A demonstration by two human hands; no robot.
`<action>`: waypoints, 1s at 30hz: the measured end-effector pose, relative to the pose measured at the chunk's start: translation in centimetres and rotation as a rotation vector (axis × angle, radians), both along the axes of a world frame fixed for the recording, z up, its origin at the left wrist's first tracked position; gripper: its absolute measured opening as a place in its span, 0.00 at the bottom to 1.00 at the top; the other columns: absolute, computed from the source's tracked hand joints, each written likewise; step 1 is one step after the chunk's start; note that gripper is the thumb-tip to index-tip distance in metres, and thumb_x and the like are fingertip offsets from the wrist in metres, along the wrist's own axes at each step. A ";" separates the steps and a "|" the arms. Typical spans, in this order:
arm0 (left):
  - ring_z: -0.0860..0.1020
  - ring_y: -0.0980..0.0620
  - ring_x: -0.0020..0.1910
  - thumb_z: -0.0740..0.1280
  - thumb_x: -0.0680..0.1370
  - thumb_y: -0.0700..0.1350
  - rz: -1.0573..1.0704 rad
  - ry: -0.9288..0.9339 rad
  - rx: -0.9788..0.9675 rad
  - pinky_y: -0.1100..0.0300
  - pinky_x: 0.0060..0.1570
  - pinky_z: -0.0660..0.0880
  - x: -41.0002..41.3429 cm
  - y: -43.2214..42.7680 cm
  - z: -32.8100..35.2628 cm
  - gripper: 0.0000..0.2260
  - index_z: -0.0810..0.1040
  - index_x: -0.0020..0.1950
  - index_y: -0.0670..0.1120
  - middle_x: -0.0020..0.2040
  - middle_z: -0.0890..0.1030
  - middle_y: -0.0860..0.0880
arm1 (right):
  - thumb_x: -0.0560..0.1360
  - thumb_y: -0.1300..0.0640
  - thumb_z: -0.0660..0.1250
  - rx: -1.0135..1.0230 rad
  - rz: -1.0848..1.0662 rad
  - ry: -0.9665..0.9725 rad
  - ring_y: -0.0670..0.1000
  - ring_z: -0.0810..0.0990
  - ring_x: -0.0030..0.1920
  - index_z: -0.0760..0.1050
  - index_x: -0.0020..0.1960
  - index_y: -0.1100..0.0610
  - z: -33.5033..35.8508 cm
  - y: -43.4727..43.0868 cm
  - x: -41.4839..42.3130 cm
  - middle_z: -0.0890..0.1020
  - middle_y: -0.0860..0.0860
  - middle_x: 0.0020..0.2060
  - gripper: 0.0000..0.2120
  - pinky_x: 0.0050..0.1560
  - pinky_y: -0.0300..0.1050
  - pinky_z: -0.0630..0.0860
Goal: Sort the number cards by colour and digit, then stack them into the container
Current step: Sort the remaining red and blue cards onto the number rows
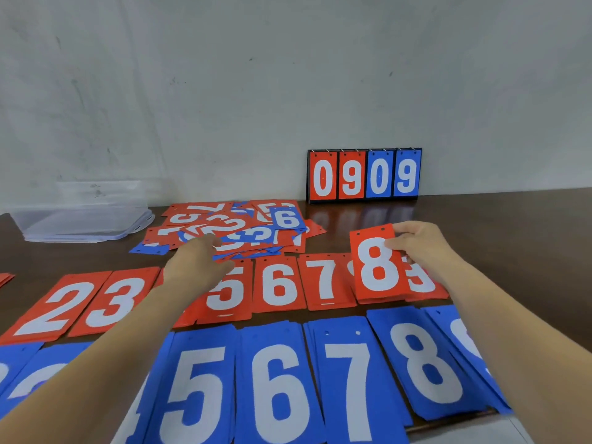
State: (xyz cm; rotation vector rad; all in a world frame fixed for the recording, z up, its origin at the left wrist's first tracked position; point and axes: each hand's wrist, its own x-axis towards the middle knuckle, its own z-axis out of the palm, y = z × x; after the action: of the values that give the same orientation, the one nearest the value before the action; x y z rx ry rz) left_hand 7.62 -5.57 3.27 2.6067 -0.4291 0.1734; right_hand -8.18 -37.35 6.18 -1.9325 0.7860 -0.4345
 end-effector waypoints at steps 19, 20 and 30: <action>0.76 0.48 0.61 0.72 0.75 0.51 0.014 -0.023 0.075 0.54 0.52 0.77 0.8 -6.5 -1.1 0.26 0.70 0.70 0.49 0.66 0.76 0.48 | 0.73 0.52 0.72 -0.577 0.124 0.193 0.47 0.78 0.48 0.73 0.63 0.49 -5.2 -3.0 3.6 0.79 0.47 0.49 0.19 0.48 0.44 0.78; 0.76 0.49 0.61 0.72 0.75 0.52 0.014 -0.023 0.077 0.54 0.52 0.78 0.8 -6.5 -1.2 0.26 0.70 0.70 0.49 0.66 0.76 0.48 | 0.74 0.52 0.72 -0.565 0.133 0.180 0.47 0.79 0.47 0.73 0.62 0.49 -5.1 -2.9 3.8 0.79 0.46 0.47 0.19 0.47 0.44 0.78; 0.77 0.50 0.59 0.70 0.75 0.52 0.007 -0.008 0.017 0.53 0.54 0.77 4.6 -4.8 -0.8 0.22 0.72 0.68 0.48 0.62 0.78 0.49 | 0.76 0.51 0.69 -0.451 0.189 0.064 0.48 0.79 0.51 0.75 0.62 0.52 -3.4 0.6 9.8 0.81 0.49 0.53 0.15 0.54 0.47 0.78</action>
State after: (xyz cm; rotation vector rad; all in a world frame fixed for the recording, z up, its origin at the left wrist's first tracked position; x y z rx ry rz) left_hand 12.24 -10.34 2.43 2.6251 -0.4261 0.1833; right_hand 1.60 -36.74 2.82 -2.4256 0.5695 -0.4641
